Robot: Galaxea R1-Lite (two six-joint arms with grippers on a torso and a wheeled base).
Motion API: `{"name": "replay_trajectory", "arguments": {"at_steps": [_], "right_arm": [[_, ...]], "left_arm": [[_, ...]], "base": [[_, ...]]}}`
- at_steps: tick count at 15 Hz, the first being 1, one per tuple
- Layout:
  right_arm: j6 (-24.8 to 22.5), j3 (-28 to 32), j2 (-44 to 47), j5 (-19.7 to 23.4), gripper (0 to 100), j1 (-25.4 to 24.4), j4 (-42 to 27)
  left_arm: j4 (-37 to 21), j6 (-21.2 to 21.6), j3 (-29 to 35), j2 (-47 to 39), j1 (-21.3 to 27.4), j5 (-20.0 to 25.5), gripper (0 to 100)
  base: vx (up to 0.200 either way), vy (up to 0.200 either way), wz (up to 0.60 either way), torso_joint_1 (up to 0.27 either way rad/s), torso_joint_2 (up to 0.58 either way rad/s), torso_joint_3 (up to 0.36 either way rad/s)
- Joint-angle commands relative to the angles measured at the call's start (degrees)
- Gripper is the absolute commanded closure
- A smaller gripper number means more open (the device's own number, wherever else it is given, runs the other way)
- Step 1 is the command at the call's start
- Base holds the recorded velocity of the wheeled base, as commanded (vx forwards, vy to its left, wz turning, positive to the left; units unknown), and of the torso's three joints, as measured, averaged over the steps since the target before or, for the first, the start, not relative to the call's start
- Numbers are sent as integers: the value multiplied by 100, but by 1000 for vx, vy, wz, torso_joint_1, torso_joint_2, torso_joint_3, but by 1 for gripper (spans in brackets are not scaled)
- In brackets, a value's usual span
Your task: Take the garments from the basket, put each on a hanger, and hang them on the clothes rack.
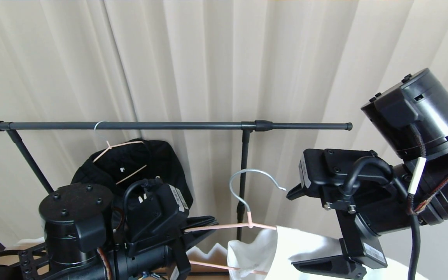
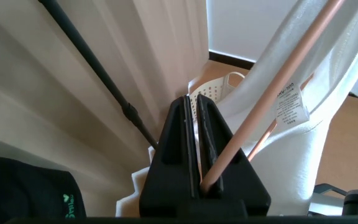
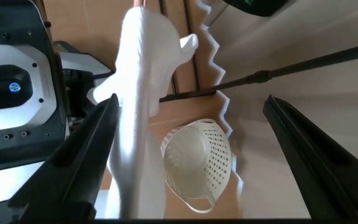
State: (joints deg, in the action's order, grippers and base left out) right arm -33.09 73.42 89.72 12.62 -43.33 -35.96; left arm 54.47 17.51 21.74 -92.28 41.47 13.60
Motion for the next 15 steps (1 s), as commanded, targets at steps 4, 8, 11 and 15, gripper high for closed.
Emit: {"name": "replay_trajectory", "arguments": {"at_steps": [4, 8, 11, 15], "right_arm": [[101, -4, 72, -14, 0, -18, 54], [109, -30, 45, -22, 0, -18, 19], [118, -30, 45, -22, 100, -18, 28], [162, -39, 10, -22, 100, -36, 28]], "left_arm": [[2, -2, -3, 26, 1, -7, 100], [2, -10, 15, 61, 1, -25, 100], [2, -19, -11, 123, -8, -42, 100], [2, -19, -11, 123, -8, -60, 100]], "base": [[0, 0, 0, 0, 0, 0], [0, 0, 0, 0, 0, 0], [0, 0, 0, 0, 0, 0], [0, 0, 0, 0, 0, 0]]}}
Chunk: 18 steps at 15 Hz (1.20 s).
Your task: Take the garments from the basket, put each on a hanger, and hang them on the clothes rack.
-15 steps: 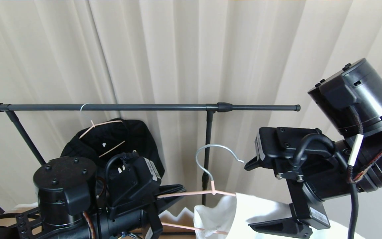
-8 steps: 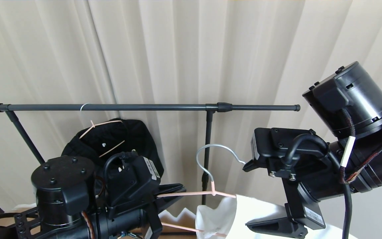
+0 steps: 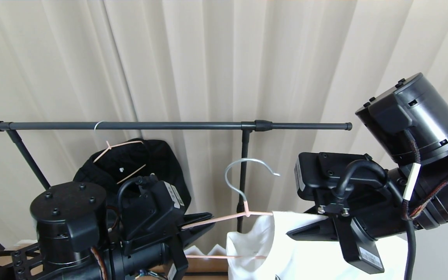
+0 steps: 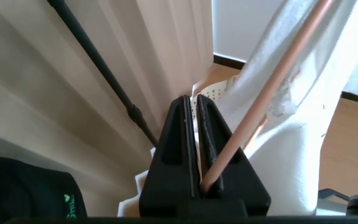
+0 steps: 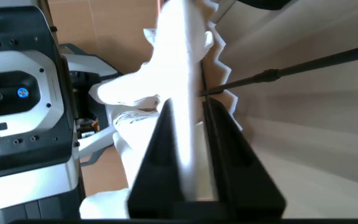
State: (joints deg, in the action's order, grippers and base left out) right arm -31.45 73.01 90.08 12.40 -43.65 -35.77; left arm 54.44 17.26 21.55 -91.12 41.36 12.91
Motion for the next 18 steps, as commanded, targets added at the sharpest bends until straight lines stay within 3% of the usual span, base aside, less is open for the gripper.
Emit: {"name": "replay_trajectory", "arguments": {"at_steps": [1, 14, 15, 18], "right_arm": [[-1, -24, -43, -1, 100, -12, 8], [16, -164, -271, 26, 100, -29, 26], [16, -164, -271, 26, 100, -29, 26], [16, -296, -368, 17, 100, -29, 26]], "left_arm": [[5, 5, 7, -2, 3, 1, 100], [14, 23, -72, 16, 3, 27, 100], [14, 23, -72, 16, 3, 27, 0], [418, 5, -178, 25, 3, 45, 0]], "base": [[0, 0, 0, 0, 0, 0], [0, 0, 0, 0, 0, 0], [0, 0, 0, 0, 0, 0], [0, 0, 0, 0, 0, 0]]}}
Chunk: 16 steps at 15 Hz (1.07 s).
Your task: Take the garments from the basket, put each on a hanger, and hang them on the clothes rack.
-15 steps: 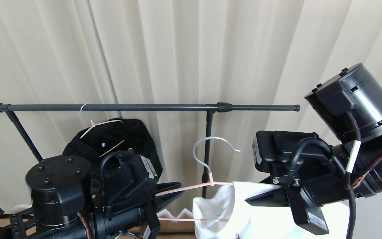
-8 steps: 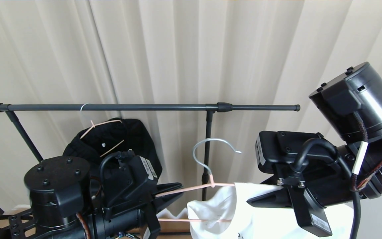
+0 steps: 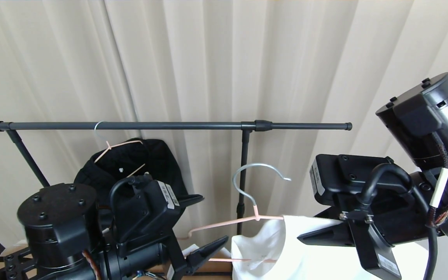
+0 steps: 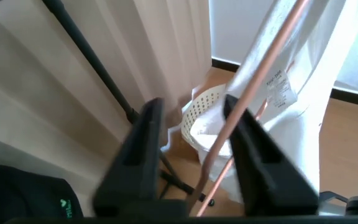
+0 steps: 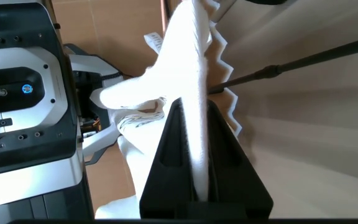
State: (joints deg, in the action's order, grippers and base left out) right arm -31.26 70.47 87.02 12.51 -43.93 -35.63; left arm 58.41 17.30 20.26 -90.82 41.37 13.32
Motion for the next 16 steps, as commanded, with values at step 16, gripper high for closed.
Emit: {"name": "replay_trajectory", "arguments": {"at_steps": [16], "right_arm": [[137, -570, -167, -1980, 100, -10, 1217]], "left_arm": [[-1595, -2117, -84, 917, -1123, -155, 0]], "base": [[0, 0, 0, 0, 0, 0]]}}
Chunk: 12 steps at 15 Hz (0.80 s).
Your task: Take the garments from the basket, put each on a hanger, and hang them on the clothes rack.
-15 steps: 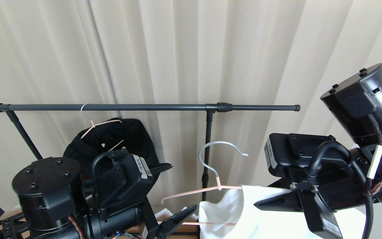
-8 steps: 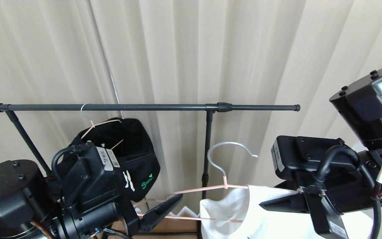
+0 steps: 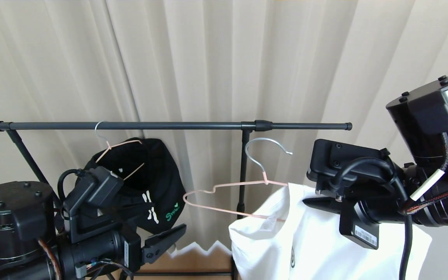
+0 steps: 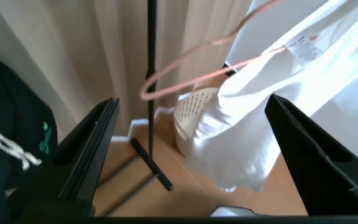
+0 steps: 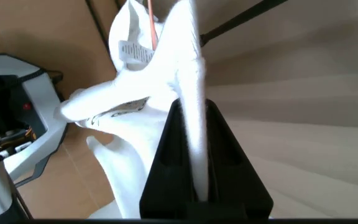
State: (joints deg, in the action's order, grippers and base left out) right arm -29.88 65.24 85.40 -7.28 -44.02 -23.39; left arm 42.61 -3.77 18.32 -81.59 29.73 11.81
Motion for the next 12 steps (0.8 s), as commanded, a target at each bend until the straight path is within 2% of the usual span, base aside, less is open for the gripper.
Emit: {"name": "replay_trajectory", "arguments": {"at_steps": [1, 4, 5, 8, 11, 12], "right_arm": [[35, -108, -23, -98, 100, -10, 168], [44, -407, -40, -424, 100, -160, 968], [44, -478, -40, -485, 100, -256, 1179], [52, -486, -40, -485, 100, -283, 1241], [88, -495, -128, -485, 100, -291, 1232], [88, -495, -128, -485, 100, -300, 1232]], "left_arm": [[-174, -151, 145, -120, 156, -47, 0], [-218, -599, 277, -823, 560, -786, 0], [-218, -880, 400, -1140, 797, -1067, 0], [-200, -1065, 681, -1790, 1114, -1480, 0], [-191, -1469, 1349, -2423, 1219, -2192, 0], [-200, -1495, 1420, -2476, 1228, -2227, 0]], "base": [[0, 0, 0, 0, 0, 0], [0, 0, 0, 0, 0, 0], [0, 0, 0, 0, 0, 0], [0, 0, 0, 0, 0, 0], [0, 0, 0, 0, 0, 0], [0, 0, 0, 0, 0, 0]]}}
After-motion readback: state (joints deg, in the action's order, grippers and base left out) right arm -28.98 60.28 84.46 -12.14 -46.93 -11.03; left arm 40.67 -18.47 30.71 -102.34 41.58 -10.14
